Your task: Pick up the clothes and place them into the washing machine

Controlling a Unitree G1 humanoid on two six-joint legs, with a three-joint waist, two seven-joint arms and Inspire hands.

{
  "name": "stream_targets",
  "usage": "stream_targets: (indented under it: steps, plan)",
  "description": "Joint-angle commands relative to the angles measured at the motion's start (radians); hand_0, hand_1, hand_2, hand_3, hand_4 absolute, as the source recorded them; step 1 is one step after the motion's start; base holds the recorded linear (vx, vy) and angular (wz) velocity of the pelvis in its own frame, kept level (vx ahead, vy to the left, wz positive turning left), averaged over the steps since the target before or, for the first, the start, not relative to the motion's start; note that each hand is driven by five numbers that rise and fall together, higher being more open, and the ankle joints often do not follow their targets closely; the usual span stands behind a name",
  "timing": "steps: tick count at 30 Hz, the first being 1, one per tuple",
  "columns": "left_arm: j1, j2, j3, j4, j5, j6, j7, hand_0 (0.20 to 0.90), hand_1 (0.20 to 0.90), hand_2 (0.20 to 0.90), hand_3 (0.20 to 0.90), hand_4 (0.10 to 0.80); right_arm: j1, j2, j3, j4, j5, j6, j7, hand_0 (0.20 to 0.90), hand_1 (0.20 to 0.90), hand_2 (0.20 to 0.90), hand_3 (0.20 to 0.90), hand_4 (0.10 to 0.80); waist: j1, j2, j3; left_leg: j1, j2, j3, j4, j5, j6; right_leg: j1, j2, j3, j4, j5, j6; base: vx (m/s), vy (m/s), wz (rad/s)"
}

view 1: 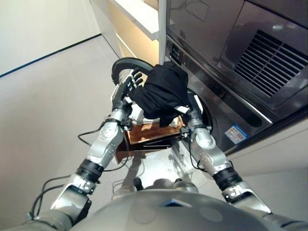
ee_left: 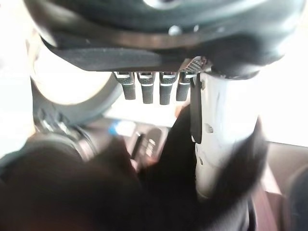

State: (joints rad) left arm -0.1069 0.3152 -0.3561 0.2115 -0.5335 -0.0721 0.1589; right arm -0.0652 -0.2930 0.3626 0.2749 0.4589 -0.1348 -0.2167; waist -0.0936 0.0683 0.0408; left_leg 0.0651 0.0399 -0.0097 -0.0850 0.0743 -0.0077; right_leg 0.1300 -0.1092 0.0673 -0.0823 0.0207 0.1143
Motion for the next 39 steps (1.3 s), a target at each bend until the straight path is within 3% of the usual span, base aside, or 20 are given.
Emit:
stream_targets:
  steps: [1, 4, 8, 10, 19, 24, 32, 39]
  plan:
    - [-0.035, 0.098, 0.086, 0.046, 0.103, -0.076, -0.038, 0.900, 0.900, 0.900, 0.900, 0.800, -0.050, 0.026, -0.103, -0.142, -0.008, -0.166, 0.014, 0.200, 0.200, 0.200, 0.200, 0.300, 0.045, -0.026, -0.085, -0.001, 0.047, 0.009, 0.027, -0.051, -0.067, -0.107, -0.020, -0.004, 0.087, -0.019, 0.022, 0.000, 0.000, 0.00]
    - [0.057, 0.160, 0.131, 0.111, 0.099, -0.079, -0.128, 0.900, 0.900, 0.900, 0.900, 0.800, -0.046, 0.022, -0.146, -0.141, 0.002, -0.176, 0.027, 0.200, 0.200, 0.200, 0.200, 0.300, 0.057, -0.028, -0.082, -0.007, 0.049, 0.007, 0.028, -0.050, -0.068, -0.111, -0.020, -0.005, 0.087, -0.017, 0.025, 0.000, 0.000, 0.00]
    - [0.117, 0.189, 0.157, 0.236, 0.165, -0.074, -0.171, 0.900, 0.900, 0.900, 0.900, 0.800, -0.045, 0.024, -0.173, -0.126, 0.011, -0.188, 0.042, 0.200, 0.200, 0.200, 0.200, 0.300, 0.065, -0.028, -0.081, -0.010, 0.048, 0.007, 0.029, -0.051, -0.068, -0.114, -0.021, -0.005, 0.088, -0.018, 0.026, 0.000, 0.000, 0.00]
    - [0.130, 0.161, 0.200, 0.422, 0.282, -0.069, -0.129, 0.900, 0.900, 0.900, 0.900, 0.800, -0.047, 0.024, -0.182, -0.105, 0.012, -0.196, 0.038, 0.200, 0.200, 0.200, 0.200, 0.300, 0.071, -0.032, -0.076, -0.015, 0.047, 0.006, 0.031, -0.050, -0.068, -0.118, -0.020, -0.006, 0.087, -0.017, 0.024, 0.000, 0.000, 0.00]
    - [0.138, 0.050, 0.262, 0.691, 0.415, -0.073, -0.010, 0.900, 0.900, 0.900, 0.900, 0.800, -0.071, 0.027, -0.199, -0.044, -0.005, -0.208, -0.008, 0.200, 0.200, 0.200, 0.200, 0.300, 0.087, -0.044, -0.041, -0.058, 0.036, -0.003, 0.043, -0.049, -0.063, -0.145, -0.028, -0.013, 0.085, -0.009, 0.025, -0.016, 0.015, 0.03]
    - [0.133, 0.029, 0.265, 0.725, 0.437, -0.080, 0.041, 0.900, 0.900, 0.900, 0.900, 0.800, -0.090, 0.045, -0.200, -0.005, 0.017, -0.223, -0.034, 0.200, 0.200, 0.200, 0.200, 0.300, 0.091, -0.044, -0.021, -0.083, 0.029, -0.001, 0.056, -0.053, -0.059, -0.167, -0.033, -0.010, 0.091, -0.004, 0.026, -0.025, 0.035, 0.04]
    - [0.095, 0.032, 0.236, 0.709, 0.441, -0.112, 0.155, 0.900, 0.900, 0.900, 0.900, 0.800, -0.240, 0.051, -0.181, 0.041, 0.042, -0.271, -0.117, 0.200, 0.200, 0.200, 0.200, 0.300, 0.101, -0.029, 0.147, -0.302, -0.005, -0.002, 0.208, -0.076, -0.048, -0.406, -0.030, 0.005, 0.241, 0.001, 0.022, -0.205, 0.049, 0.00]
    - [0.047, 0.043, 0.224, 0.721, 0.434, -0.124, 0.217, 0.900, 0.900, 0.900, 0.900, 0.800, -0.318, 0.050, -0.189, 0.061, 0.006, -0.299, -0.200, 0.200, 0.200, 0.200, 0.200, 0.300, 0.099, -0.016, 0.214, -0.472, -0.022, 0.000, 0.329, -0.100, -0.052, -0.569, -0.044, -0.009, 0.332, -0.003, 0.023, -0.110, 0.032, 0.09]
